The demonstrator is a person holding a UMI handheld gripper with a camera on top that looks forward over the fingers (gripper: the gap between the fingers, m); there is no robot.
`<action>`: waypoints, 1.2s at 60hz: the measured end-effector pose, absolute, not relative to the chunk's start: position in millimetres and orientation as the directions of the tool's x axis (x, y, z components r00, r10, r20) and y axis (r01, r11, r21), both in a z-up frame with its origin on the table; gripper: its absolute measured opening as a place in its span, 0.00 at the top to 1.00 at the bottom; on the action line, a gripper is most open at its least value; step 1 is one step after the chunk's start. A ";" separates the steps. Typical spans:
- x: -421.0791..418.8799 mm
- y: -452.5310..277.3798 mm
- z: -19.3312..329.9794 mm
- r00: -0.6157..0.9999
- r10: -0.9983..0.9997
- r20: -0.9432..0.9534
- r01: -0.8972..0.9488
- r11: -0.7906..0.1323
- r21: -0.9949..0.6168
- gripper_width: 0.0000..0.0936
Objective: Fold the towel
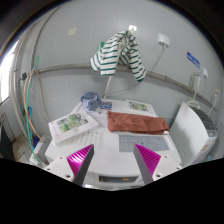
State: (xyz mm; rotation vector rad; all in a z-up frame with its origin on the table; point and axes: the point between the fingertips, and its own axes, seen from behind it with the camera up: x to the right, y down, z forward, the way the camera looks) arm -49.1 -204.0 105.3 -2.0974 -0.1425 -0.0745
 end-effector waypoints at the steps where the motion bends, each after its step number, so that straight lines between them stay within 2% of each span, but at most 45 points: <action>1: -54.3 -194.2 103.7 0.990 0.079 0.116 0.140 -0.502 -0.853 0.11; 12: -73.5 -67.7 68.9 0.987 0.131 0.095 0.150 -0.517 -0.843 0.14; 22: -70.2 15.7 1.7 0.974 0.199 0.105 0.207 -0.609 -0.766 0.24; 23: -69.9 19.3 -4.1 0.970 0.214 0.112 0.223 -0.615 -0.756 0.21; 24: -69.0 23.8 -11.3 0.967 0.227 0.118 0.237 -0.619 -0.749 0.26; 25: -71.6 25.1 -13.9 0.963 0.247 0.110 0.244 -0.620 -0.746 0.27; 26: -74.6 31.2 -9.8 0.964 0.252 0.088 0.227 -0.602 -0.766 0.38; 27: -73.7 30.9 -11.0 0.965 0.252 0.078 0.221 -0.608 -0.762 0.46; 29: -74.5 33.7 -12.5 0.965 0.258 0.050 0.201 -0.606 -0.769 0.50; 34: -53.5 39.4 -12.2 0.961 0.249 0.123 0.250 -0.581 -0.774 0.92; 44: -57.5 35.9 -5.7 0.950 0.299 0.090 0.251 -0.558 -0.791 0.98; 53: -28.5 39.0 63.8 0.963 0.266 -0.050 0.096 -0.507 -0.857 0.98; 60: 41.5 40.5 106.0 0.971 0.173 -0.163 -0.057 -0.496 -0.866 0.98; 66: 120.8 39.0 100.6 0.983 0.035 -0.181 -0.139 -0.502 -0.854 0.97; 72: 185.8 32.3 57.7 0.985 -0.096 -0.140 -0.170 -0.565 -0.807 0.97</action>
